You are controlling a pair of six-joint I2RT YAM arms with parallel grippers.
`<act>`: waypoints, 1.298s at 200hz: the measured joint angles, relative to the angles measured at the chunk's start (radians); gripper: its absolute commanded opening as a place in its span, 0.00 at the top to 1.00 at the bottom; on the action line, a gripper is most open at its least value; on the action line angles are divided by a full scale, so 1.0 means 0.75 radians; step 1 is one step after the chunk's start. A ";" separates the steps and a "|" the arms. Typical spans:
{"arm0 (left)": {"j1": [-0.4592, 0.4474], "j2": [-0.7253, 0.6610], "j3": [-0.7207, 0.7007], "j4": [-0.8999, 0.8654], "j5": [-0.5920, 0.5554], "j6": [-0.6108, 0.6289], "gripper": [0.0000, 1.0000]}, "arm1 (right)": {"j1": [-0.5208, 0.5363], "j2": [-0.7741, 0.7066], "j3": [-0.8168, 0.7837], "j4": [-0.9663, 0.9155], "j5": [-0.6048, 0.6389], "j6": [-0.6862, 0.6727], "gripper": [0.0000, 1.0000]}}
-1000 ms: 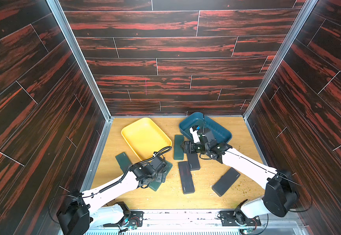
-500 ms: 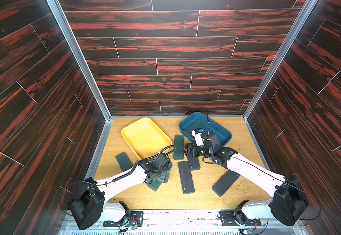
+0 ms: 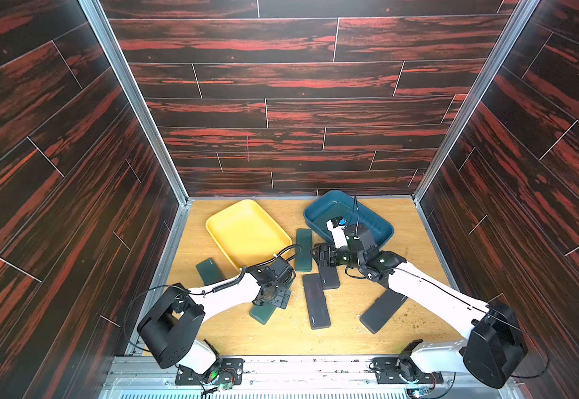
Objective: Place the pencil cases by color into the storage box
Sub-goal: Pick up the pencil case from the center of the board.
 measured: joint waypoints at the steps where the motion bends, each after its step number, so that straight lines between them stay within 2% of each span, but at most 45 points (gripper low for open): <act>1: 0.000 0.001 0.000 0.000 0.001 -0.001 0.09 | 0.000 -0.001 0.000 -0.001 0.001 0.000 0.06; 93: 0.004 0.115 0.017 0.075 0.017 -0.016 0.12 | -0.003 -0.168 -0.065 -0.064 0.090 0.012 0.07; 111: 0.004 0.138 0.027 0.078 0.009 -0.022 0.15 | -0.004 -0.181 -0.066 -0.074 0.099 0.014 0.07; 125: 0.004 0.160 0.047 0.081 -0.002 -0.026 0.23 | -0.007 -0.186 -0.066 -0.082 0.109 0.017 0.07; 152: 0.004 0.184 0.076 0.090 -0.015 -0.034 0.31 | -0.011 -0.193 -0.066 -0.095 0.124 0.021 0.07; 168: 0.004 0.184 0.076 0.089 -0.024 -0.036 0.32 | -0.015 -0.200 -0.069 -0.101 0.130 0.021 0.07; 259: 0.004 -0.031 0.112 0.034 -0.054 -0.025 0.33 | -0.034 -0.235 -0.087 -0.121 0.154 0.052 0.09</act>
